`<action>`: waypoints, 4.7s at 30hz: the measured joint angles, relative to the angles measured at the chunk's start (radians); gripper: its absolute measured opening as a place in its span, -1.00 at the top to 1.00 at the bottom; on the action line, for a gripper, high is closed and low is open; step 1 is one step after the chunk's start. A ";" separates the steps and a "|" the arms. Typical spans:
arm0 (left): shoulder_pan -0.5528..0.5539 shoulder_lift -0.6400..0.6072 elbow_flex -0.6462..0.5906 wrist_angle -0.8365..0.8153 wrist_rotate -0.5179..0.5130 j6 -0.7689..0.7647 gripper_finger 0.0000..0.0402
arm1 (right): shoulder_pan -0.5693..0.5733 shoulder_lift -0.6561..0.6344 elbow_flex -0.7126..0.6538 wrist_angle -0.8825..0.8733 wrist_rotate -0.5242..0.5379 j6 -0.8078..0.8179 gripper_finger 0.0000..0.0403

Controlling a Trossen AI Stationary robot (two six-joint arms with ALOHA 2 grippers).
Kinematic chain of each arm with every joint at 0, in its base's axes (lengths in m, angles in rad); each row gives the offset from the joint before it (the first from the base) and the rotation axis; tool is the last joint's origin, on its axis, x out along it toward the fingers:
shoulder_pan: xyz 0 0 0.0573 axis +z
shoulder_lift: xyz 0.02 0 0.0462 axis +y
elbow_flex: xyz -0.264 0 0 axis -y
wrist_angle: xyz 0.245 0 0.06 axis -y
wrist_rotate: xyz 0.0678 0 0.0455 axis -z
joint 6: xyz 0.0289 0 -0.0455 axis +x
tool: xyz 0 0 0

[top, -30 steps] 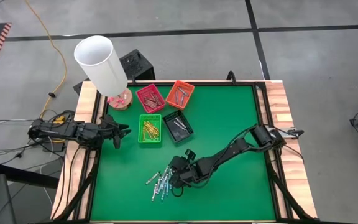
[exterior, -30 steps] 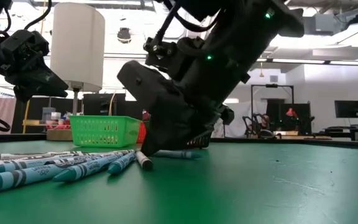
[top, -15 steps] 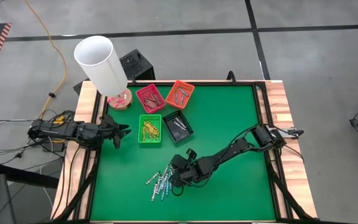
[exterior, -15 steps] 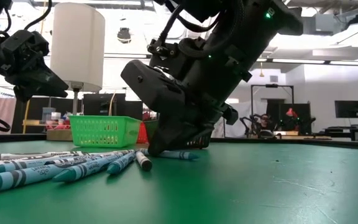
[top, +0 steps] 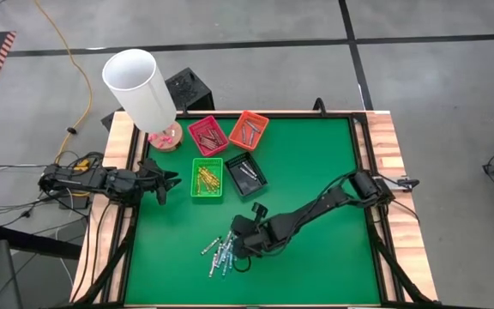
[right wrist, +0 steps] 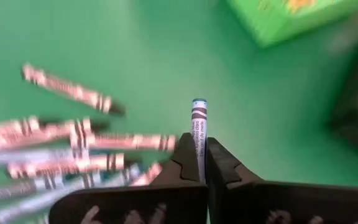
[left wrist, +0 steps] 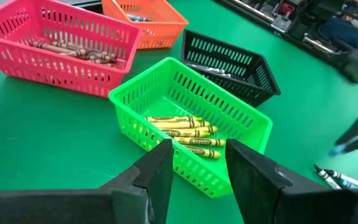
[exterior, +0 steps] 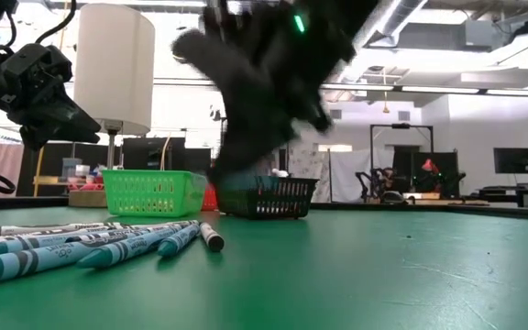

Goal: Sort crayons
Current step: Put the blue crayon into the orange bin, then put the black crayon into the black bin

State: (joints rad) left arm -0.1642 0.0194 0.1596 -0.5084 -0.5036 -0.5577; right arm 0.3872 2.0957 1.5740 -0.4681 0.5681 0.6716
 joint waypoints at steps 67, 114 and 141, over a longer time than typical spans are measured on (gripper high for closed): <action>0.000 0.001 0.000 0.001 0.001 0.000 0.32 | -0.982 0.005 0.171 -0.188 -0.597 -1.239 1.00; 0.000 0.001 0.000 0.001 0.000 0.000 0.32 | -0.924 0.049 0.171 -0.201 -0.701 -1.586 0.97; 0.000 0.001 0.000 0.001 0.000 0.000 0.32 | -0.907 0.049 0.437 -0.385 -0.619 -1.395 0.56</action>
State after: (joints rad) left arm -0.1638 0.0205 0.1593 -0.5076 -0.5034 -0.5579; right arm -0.5199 2.1448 2.0114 -0.8530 -0.0505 -0.7238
